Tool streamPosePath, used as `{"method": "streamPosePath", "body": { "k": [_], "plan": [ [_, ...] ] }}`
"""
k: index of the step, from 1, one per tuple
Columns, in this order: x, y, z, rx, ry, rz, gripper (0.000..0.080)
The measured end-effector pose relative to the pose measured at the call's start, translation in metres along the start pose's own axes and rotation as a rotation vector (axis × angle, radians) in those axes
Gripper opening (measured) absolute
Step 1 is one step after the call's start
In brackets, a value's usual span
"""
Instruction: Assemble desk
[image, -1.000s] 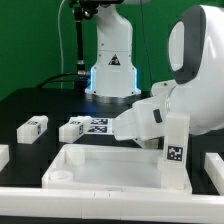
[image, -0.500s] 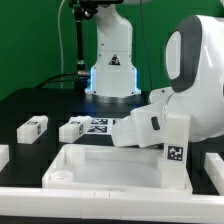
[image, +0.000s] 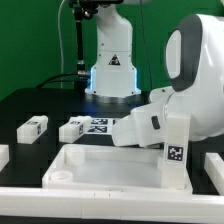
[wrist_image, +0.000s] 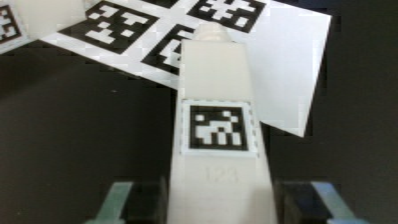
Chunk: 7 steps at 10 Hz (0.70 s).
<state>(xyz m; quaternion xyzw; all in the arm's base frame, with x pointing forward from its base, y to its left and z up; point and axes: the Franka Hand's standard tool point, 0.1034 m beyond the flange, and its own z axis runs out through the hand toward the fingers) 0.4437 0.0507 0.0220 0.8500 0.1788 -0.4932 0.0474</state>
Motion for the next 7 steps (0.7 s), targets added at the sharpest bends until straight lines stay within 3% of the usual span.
{"method": "streamPosePath", "body": {
  "k": [1, 5, 7],
  "plan": [
    [-0.006, 0.0, -0.006, 0.003, 0.0, 0.0, 0.0288],
    [-0.066, 0.019, -0.052, 0.048, -0.017, -0.056, 0.0289],
    [-0.066, 0.022, -0.054, 0.048, -0.003, -0.055, 0.029]
  ]
}}
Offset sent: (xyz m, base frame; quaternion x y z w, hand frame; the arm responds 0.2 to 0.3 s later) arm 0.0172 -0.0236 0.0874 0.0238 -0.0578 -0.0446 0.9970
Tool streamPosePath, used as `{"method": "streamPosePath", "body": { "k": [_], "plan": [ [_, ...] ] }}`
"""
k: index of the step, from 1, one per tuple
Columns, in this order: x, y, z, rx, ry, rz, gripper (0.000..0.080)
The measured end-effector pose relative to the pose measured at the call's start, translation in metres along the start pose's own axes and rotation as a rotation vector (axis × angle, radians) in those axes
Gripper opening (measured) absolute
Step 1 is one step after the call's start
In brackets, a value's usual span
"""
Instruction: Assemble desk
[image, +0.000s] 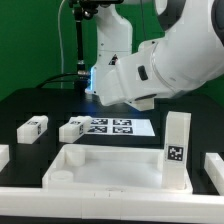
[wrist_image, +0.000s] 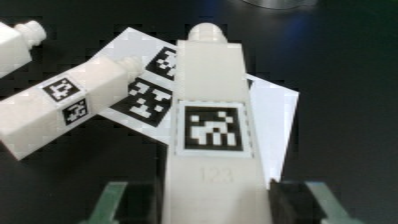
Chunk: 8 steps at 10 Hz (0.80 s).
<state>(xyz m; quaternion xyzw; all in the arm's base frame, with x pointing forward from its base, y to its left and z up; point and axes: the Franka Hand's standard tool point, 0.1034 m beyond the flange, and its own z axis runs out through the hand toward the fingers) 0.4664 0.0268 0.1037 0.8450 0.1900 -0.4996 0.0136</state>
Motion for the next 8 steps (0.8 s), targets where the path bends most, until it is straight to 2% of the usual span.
{"method": "streamPosePath", "body": {
  "k": [2, 3, 4, 5, 6, 7, 8],
  "plan": [
    [0.004, 0.003, -0.005, -0.011, 0.043, 0.002, 0.029],
    [0.004, 0.003, -0.005, -0.01, 0.042, 0.002, 0.029],
    [-0.001, 0.007, -0.014, 0.0, 0.059, 0.004, 0.029],
    [-0.013, 0.016, -0.034, 0.033, 0.136, 0.023, 0.029],
    [-0.026, 0.026, -0.048, 0.09, 0.219, 0.047, 0.029],
    [-0.031, 0.034, -0.053, 0.11, 0.284, 0.064, 0.029],
    [-0.027, 0.037, -0.055, 0.093, 0.346, 0.07, 0.029]
  ]
}}
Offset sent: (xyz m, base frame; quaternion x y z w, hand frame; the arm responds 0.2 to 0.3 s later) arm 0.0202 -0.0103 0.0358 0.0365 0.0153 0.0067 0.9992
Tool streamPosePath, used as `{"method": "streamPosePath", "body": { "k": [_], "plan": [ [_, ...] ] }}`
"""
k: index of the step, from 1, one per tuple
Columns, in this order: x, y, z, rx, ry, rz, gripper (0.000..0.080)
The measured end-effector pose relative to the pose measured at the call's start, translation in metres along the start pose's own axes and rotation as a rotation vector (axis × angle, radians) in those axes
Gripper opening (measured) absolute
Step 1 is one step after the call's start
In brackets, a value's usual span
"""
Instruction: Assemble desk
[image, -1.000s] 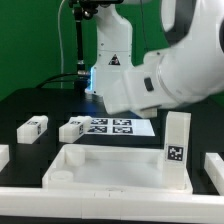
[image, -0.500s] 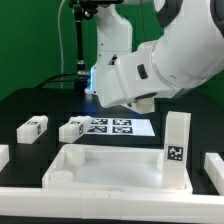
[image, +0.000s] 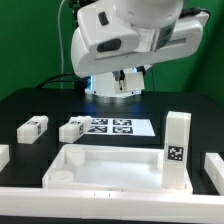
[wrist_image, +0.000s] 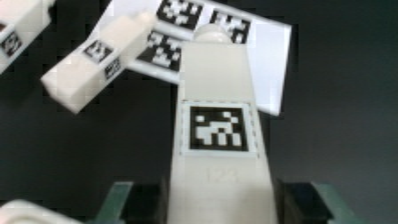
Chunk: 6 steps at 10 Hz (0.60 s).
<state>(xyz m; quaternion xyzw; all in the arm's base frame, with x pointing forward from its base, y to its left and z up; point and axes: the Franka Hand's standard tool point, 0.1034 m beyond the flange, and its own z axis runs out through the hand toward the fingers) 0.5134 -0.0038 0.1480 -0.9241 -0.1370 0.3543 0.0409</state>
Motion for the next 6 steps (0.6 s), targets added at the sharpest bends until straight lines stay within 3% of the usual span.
{"method": "streamPosePath", "body": {
  "k": [4, 5, 6],
  "plan": [
    [0.006, 0.009, -0.011, -0.045, 0.276, 0.019, 0.029],
    [0.0, 0.013, -0.018, -0.026, 0.325, 0.075, 0.029],
    [-0.002, 0.017, -0.024, 0.01, 0.358, 0.134, 0.029]
  ]
}}
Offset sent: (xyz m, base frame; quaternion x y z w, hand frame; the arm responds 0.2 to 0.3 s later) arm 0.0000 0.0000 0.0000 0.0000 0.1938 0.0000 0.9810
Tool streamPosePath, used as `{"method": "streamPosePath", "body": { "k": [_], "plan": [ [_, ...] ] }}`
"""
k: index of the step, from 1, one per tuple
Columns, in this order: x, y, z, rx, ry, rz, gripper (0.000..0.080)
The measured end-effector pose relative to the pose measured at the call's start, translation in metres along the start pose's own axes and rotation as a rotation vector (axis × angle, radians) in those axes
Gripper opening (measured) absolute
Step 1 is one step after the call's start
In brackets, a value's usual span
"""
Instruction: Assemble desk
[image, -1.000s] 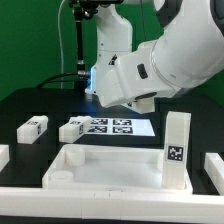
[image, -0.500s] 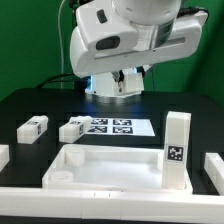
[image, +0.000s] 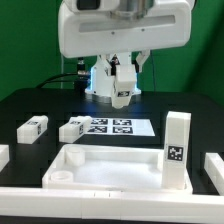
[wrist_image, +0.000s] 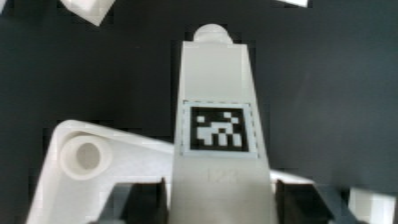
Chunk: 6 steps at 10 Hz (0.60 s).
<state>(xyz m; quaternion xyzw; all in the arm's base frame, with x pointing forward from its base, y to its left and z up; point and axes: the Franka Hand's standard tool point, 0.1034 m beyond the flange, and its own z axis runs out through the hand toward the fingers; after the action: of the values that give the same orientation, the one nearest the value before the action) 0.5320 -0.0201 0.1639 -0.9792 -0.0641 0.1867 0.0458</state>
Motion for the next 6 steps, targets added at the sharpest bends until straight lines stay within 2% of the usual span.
{"method": "streamPosePath", "body": {
  "k": [1, 3, 5, 6],
  "plan": [
    [0.005, 0.005, -0.003, 0.049, 0.047, 0.064, 0.029],
    [0.015, 0.012, -0.007, 0.016, 0.195, 0.067, 0.029],
    [0.012, 0.016, -0.005, -0.007, 0.291, 0.074, 0.029],
    [0.021, 0.021, -0.01, -0.033, 0.377, 0.062, 0.029]
  ]
}}
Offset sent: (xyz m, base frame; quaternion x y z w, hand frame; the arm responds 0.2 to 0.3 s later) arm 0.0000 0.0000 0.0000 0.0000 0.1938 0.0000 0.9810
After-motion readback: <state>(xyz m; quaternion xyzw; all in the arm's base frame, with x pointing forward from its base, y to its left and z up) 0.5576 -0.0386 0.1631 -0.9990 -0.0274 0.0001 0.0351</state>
